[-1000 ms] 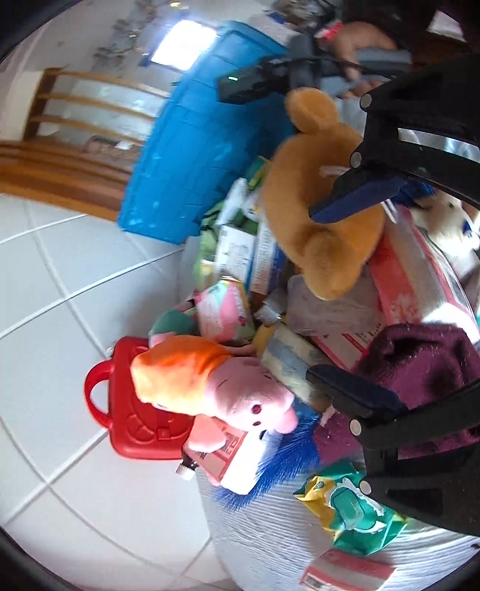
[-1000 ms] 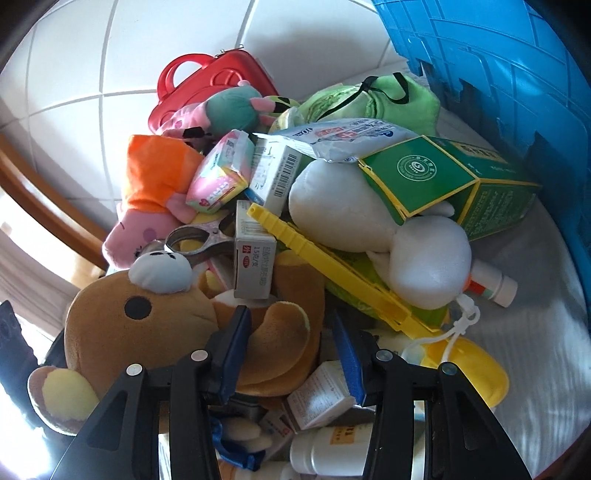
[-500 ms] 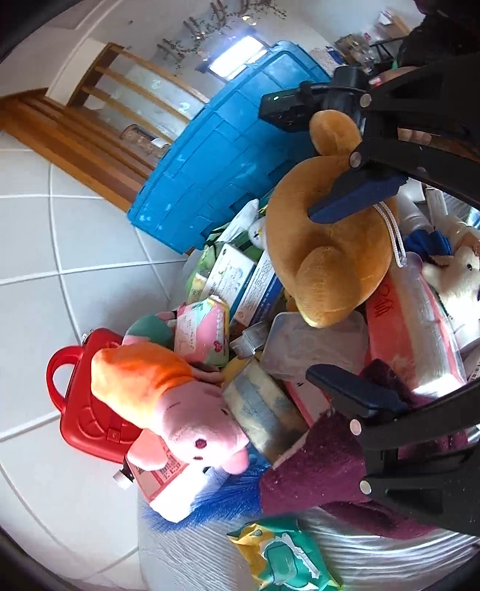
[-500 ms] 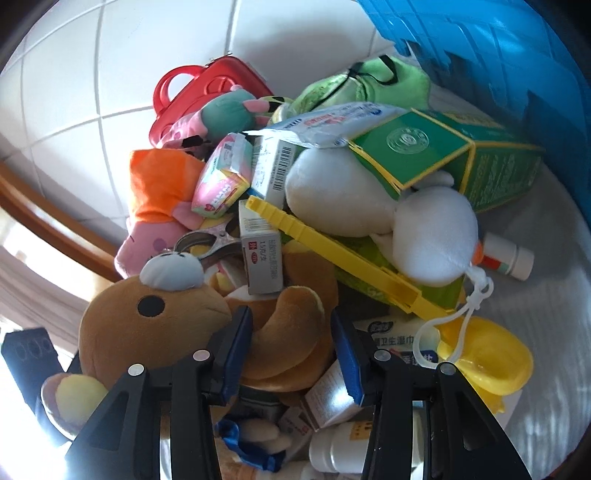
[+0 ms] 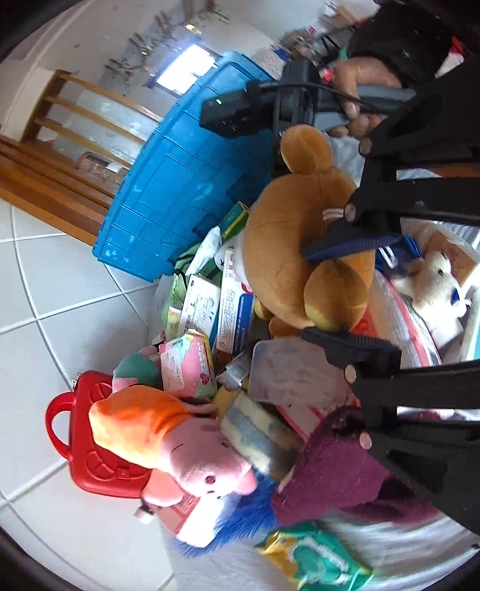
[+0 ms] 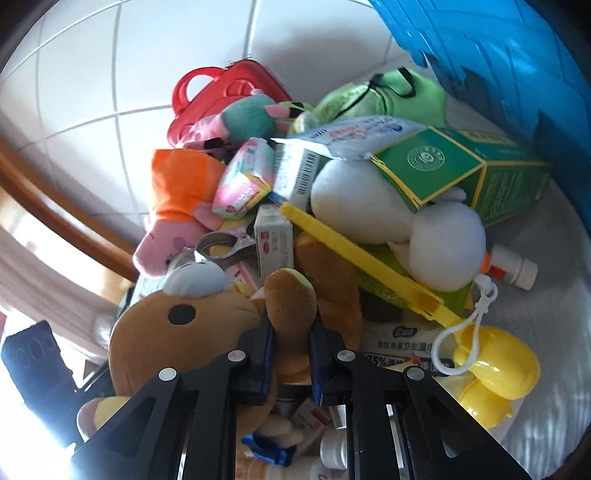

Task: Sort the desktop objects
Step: 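Grasp the brown teddy bear with the left tool, then carry the brown teddy bear into the blue crate and open the left tool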

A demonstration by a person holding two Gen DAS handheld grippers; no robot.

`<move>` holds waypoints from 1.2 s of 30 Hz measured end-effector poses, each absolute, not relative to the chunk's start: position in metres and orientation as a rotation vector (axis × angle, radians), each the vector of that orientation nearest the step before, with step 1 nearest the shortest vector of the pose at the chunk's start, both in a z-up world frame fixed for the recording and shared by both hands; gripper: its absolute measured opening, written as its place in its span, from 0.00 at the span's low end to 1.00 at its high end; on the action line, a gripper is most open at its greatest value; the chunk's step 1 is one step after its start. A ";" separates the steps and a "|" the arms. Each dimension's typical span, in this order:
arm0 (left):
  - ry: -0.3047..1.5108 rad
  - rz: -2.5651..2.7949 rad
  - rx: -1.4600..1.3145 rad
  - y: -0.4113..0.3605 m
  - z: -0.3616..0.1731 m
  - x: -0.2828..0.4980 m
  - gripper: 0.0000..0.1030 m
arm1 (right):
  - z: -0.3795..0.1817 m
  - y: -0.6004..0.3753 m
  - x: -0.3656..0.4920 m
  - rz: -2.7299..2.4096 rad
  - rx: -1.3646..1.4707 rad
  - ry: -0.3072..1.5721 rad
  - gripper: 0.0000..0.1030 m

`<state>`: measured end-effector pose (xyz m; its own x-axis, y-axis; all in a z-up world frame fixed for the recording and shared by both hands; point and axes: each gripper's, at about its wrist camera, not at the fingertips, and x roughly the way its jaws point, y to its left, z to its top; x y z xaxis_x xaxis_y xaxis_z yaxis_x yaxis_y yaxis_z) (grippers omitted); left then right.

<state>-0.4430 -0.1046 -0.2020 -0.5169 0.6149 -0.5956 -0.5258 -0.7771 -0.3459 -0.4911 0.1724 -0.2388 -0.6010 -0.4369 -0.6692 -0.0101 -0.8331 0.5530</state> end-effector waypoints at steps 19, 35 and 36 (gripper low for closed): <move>-0.116 2.289 -0.800 -0.106 -0.146 -0.421 0.30 | -0.149 0.166 -0.462 -2.677 1.036 -0.579 0.15; 0.022 2.186 -0.563 -0.048 -0.048 -0.411 0.14 | -0.021 0.207 -0.408 -2.945 0.711 -0.515 0.15; 0.035 2.166 -0.549 -0.040 -0.041 -0.411 0.08 | -0.010 0.211 -0.403 -2.964 0.678 -0.508 0.15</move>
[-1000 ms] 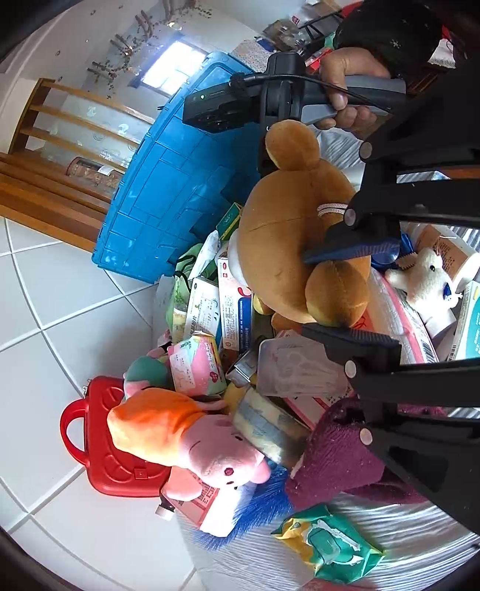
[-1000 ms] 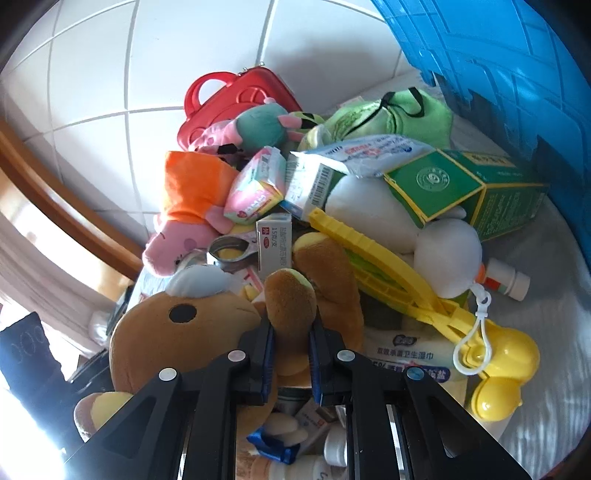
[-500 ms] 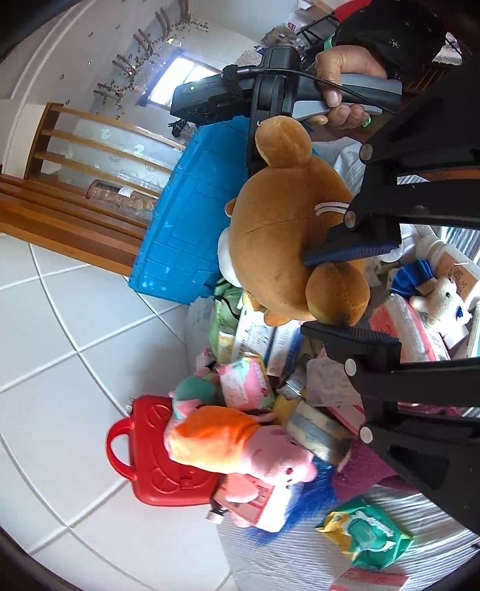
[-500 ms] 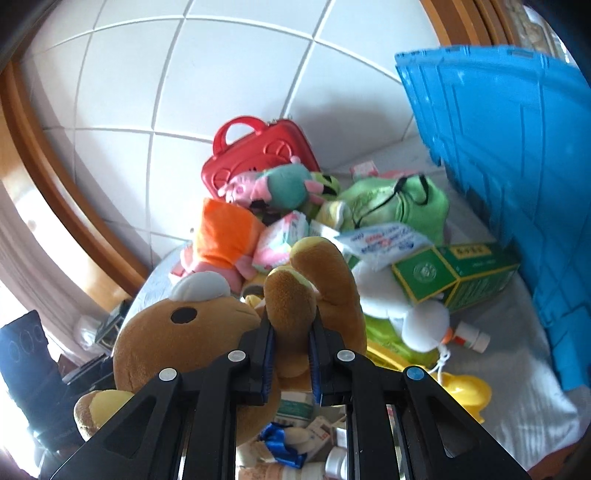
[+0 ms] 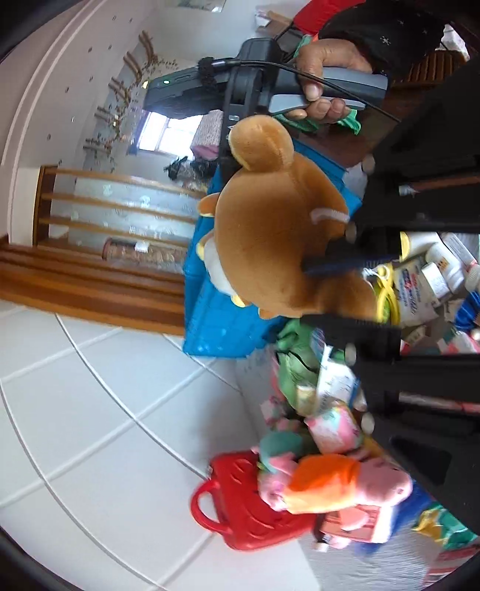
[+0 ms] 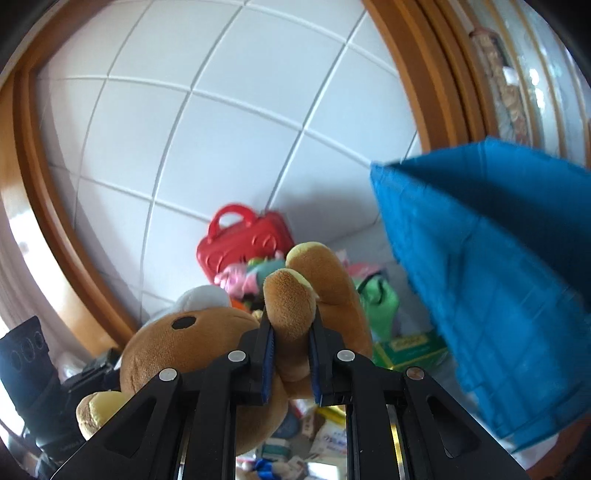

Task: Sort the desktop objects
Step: 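Carry the brown teddy bear into the blue crate and open the left tool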

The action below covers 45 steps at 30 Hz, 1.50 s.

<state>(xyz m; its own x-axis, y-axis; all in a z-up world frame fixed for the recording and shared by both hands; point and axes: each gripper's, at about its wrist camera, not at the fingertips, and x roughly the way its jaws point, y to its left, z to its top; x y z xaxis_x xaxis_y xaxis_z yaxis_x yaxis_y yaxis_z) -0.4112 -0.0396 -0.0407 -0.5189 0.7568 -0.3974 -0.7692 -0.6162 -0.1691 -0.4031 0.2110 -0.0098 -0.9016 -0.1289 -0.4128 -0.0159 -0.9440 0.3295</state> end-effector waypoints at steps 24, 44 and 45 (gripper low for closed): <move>0.233 2.305 -0.451 0.329 0.067 -0.434 0.77 | 0.101 0.464 -0.421 -3.387 0.671 -0.175 0.41; 0.300 2.666 -0.372 0.321 0.055 -0.397 1.00 | 0.076 0.476 -0.335 -3.371 0.396 -0.139 0.95; 0.303 2.679 -0.367 0.317 0.054 -0.395 1.00 | 0.076 0.472 -0.332 -3.364 0.388 -0.135 0.95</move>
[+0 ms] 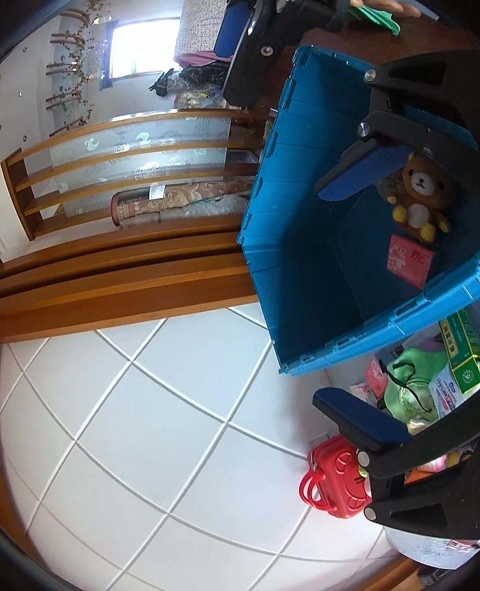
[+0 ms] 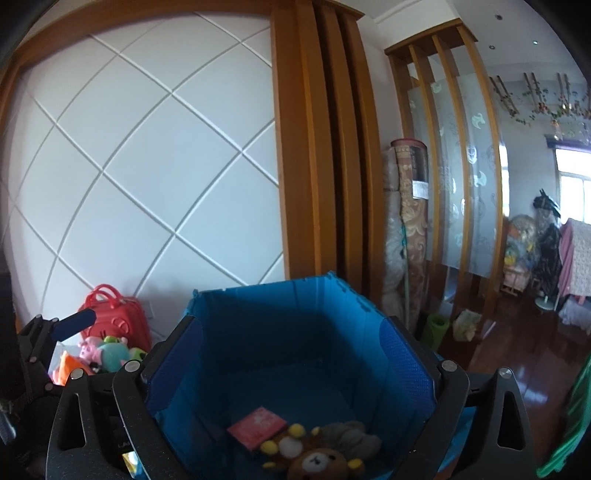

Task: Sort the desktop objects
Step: 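Carry the brown teddy bear into the blue crate and open the left tool, then withdraw both tools from the crate back toward the heap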

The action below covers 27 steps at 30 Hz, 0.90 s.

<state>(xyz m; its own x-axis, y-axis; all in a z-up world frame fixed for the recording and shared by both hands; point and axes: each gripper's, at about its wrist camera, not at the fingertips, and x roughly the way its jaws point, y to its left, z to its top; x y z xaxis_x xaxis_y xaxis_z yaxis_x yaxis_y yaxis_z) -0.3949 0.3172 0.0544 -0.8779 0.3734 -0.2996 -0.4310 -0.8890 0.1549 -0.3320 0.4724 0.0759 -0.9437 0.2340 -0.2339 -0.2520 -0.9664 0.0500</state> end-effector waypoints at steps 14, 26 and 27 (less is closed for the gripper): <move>0.328 2.783 -0.351 0.235 0.039 -0.363 1.00 | 0.062 0.393 -0.299 2.957 -0.319 0.082 0.97; 0.337 2.875 -0.438 0.119 0.023 -0.340 1.00 | 0.045 0.282 -0.298 3.038 -0.415 0.097 0.98; 0.335 2.881 -0.443 0.110 0.021 -0.338 1.00 | 0.043 0.274 -0.298 3.043 -0.424 0.097 0.98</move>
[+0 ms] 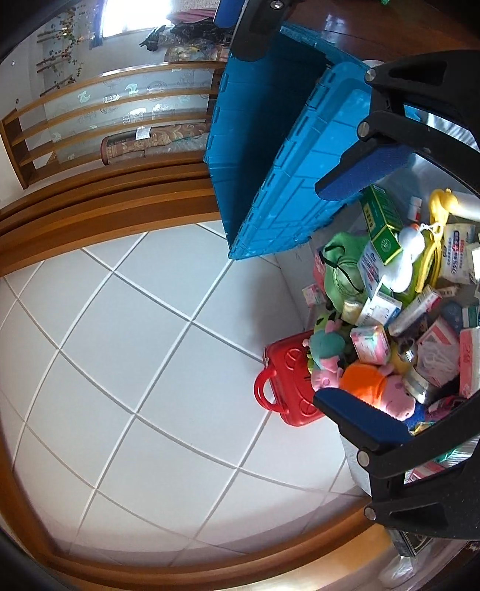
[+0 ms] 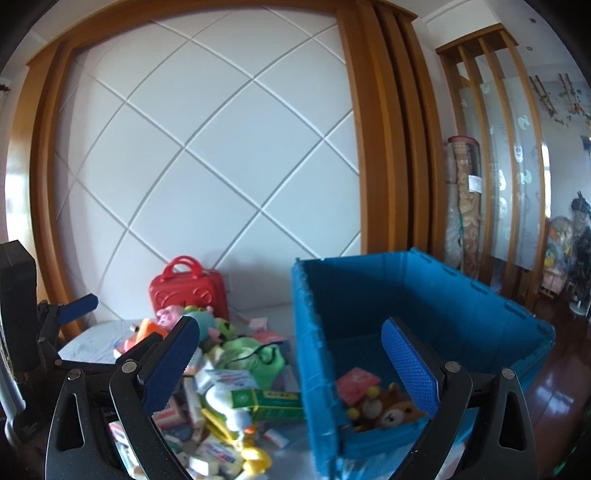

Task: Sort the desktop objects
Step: 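Withdraw both tools from the crate back toward the heap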

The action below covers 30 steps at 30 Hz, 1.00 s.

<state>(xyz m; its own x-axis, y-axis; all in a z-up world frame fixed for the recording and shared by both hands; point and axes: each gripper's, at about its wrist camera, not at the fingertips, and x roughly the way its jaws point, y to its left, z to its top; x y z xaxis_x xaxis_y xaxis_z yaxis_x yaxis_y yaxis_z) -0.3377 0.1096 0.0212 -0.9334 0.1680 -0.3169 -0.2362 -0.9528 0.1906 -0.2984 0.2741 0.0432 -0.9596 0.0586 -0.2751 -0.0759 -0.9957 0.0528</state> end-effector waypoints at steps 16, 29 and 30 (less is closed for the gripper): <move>0.374 3.065 -0.619 -0.085 -0.070 -0.303 1.00 | -0.032 0.186 -0.319 3.130 -0.662 0.113 0.98; 0.316 3.064 -0.822 -0.105 -0.140 -0.302 1.00 | -0.099 0.151 -0.366 3.310 -0.917 -0.191 0.98; 0.326 3.049 -0.825 -0.099 -0.145 -0.300 1.00 | -0.104 0.153 -0.369 3.314 -0.936 -0.204 0.98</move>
<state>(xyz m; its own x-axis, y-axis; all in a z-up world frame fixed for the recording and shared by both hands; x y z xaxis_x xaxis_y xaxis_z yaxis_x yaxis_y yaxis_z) -0.3005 -0.0991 -0.1451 -0.8645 -0.0857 -0.4953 -0.0211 -0.9783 0.2060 -0.3690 0.1525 -0.1035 -0.8092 -0.2598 -0.5270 0.3225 -0.9461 -0.0288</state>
